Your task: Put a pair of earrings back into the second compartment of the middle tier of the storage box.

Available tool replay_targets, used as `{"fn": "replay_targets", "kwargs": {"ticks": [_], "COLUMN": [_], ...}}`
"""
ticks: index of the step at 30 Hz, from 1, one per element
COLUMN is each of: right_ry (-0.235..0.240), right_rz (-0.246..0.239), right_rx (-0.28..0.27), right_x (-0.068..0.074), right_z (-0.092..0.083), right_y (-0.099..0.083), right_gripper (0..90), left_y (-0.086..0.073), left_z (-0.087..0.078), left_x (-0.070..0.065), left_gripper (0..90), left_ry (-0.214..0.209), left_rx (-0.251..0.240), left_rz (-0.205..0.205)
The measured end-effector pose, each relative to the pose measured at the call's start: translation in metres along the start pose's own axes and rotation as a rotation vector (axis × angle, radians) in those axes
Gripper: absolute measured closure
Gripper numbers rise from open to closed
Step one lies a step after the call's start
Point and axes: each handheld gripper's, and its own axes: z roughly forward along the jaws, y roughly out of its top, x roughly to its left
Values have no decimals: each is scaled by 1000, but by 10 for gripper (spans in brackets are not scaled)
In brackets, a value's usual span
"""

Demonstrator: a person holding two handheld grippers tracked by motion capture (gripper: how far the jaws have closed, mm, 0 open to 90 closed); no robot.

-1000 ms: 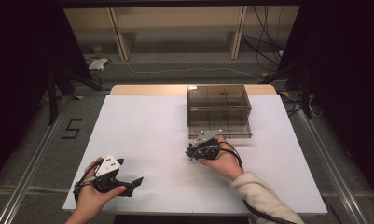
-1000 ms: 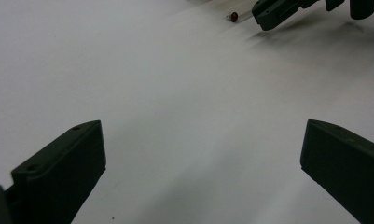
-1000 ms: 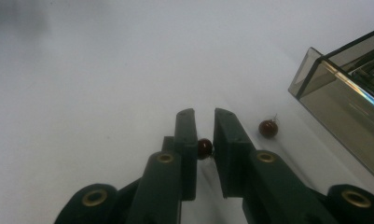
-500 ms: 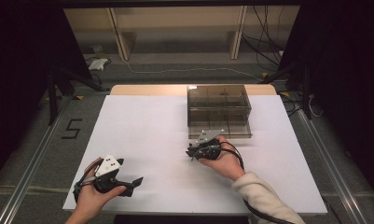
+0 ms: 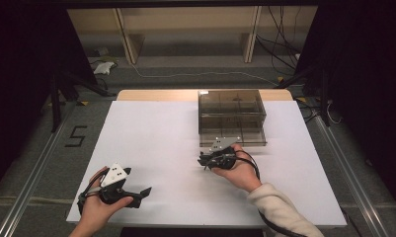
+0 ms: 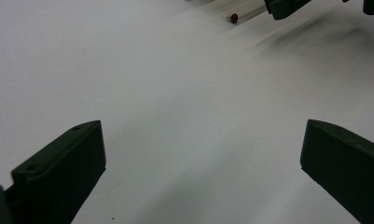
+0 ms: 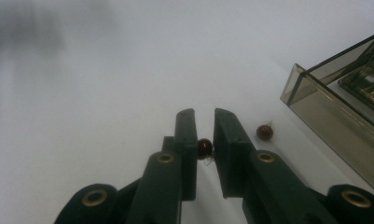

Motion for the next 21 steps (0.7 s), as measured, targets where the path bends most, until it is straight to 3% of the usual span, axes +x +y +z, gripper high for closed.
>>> {"fn": "replay_targets", "kwargs": {"ticks": [21], "right_ry": [-9], "right_rz": [16], "right_rx": [-32], "right_x": [-1], "right_z": [-9], "right_y": [2], "right_gripper": [808], "left_y": [0], "left_z": [0], "left_x": [0], "left_gripper": [0], "left_ry": [0], "left_rx": [-2], "left_rz": [-4]}}
